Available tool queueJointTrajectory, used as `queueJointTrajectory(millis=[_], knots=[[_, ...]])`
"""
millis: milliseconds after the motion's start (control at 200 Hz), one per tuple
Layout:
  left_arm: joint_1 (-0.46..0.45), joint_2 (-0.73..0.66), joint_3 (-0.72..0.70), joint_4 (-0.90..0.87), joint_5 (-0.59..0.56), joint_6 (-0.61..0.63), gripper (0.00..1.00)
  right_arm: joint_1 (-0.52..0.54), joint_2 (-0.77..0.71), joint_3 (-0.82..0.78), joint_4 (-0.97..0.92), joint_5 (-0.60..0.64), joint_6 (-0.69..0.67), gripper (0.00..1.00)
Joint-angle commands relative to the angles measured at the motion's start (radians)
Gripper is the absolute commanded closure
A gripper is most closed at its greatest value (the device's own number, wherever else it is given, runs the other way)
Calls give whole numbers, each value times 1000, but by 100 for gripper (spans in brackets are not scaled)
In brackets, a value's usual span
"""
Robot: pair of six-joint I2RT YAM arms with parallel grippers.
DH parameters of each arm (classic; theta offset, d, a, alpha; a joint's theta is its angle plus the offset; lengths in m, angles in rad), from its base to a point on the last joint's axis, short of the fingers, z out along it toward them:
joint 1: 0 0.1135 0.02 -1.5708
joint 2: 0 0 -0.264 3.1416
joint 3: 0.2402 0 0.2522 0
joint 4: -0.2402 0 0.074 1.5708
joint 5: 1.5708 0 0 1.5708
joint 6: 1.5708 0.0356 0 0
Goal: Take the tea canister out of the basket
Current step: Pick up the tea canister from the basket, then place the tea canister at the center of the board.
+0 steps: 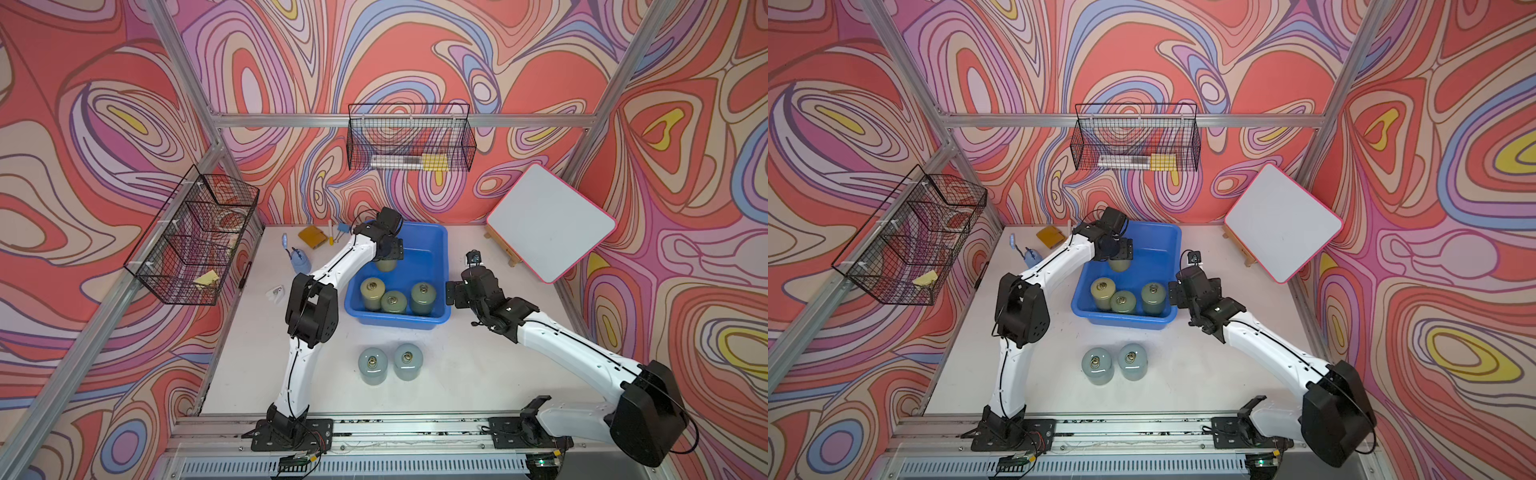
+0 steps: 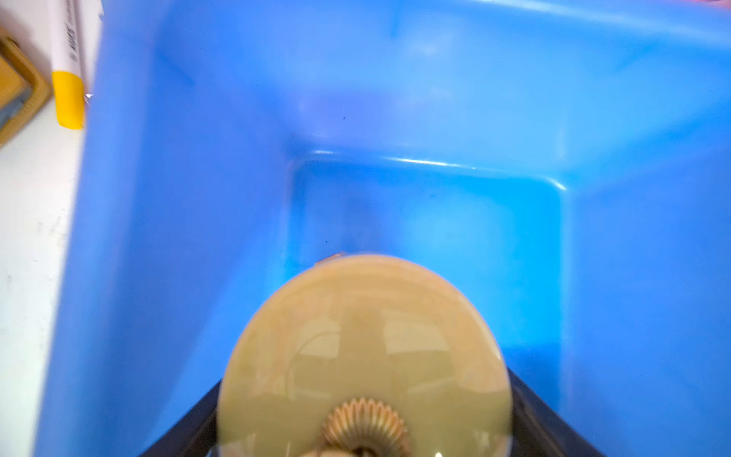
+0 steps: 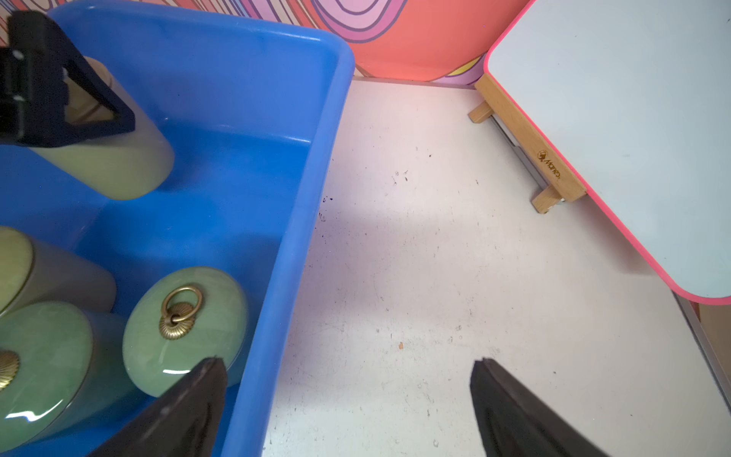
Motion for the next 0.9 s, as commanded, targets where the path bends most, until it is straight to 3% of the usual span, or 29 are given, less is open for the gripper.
queueJointTrajectory(millis=[0,421,896], knots=[[-12,-97,21,1,2,37,82,-8,-25,-13,-12,19,12,2],[-79,-200,4,-60,15,85,83,-27,-52,-10,-29,29,19,2],[-217,-393,-162,-66,2,81,85,-92,-75,-2,-68,26,44,2]])
